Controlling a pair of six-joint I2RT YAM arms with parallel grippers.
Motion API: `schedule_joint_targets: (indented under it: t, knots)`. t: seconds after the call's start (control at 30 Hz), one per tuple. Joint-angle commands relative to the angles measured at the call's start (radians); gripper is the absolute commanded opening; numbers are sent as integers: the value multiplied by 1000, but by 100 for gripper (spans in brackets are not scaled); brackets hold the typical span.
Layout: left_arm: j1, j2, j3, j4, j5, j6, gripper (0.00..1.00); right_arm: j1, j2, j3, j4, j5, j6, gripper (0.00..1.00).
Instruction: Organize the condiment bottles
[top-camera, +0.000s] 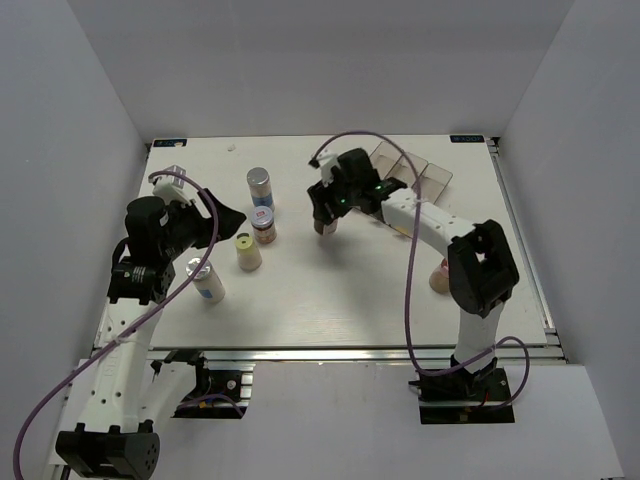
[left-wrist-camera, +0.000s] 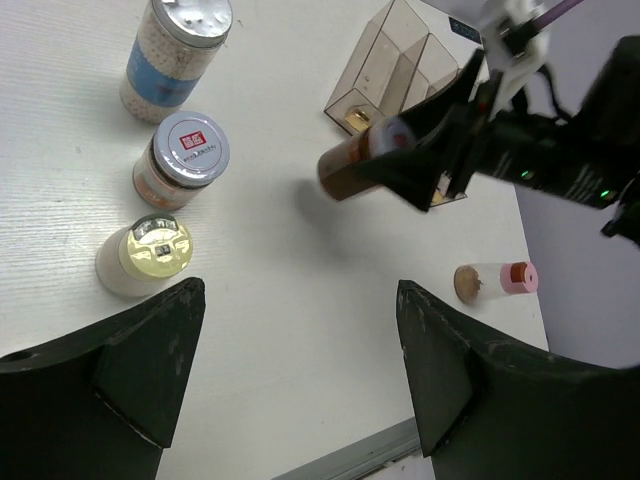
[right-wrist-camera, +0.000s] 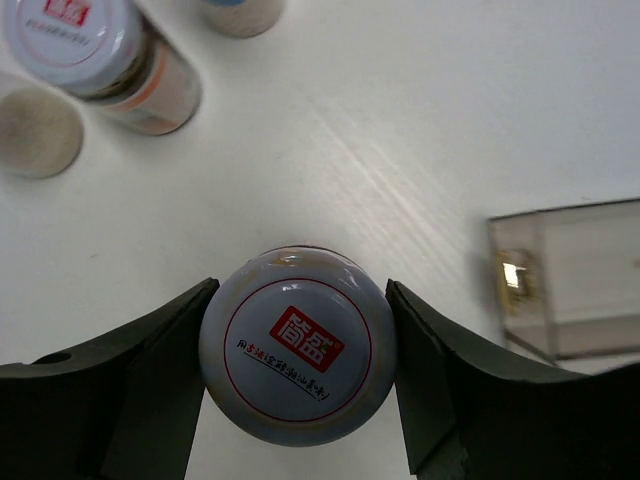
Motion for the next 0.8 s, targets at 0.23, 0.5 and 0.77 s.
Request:
schedule_joint_targets:
  t: [0.23, 0.5, 0.77]
  knots:
    - [0, 26, -11, 54, 42, -6, 87, -202, -45, 238, 41, -8, 0, 0]
    - [0, 26, -14, 45, 48, -7, 87, -301, 104, 424, 124, 96, -4, 0]
    - [0, 22, -20, 37, 43, -20, 88, -354, 266, 542, 209, 167, -18, 0]
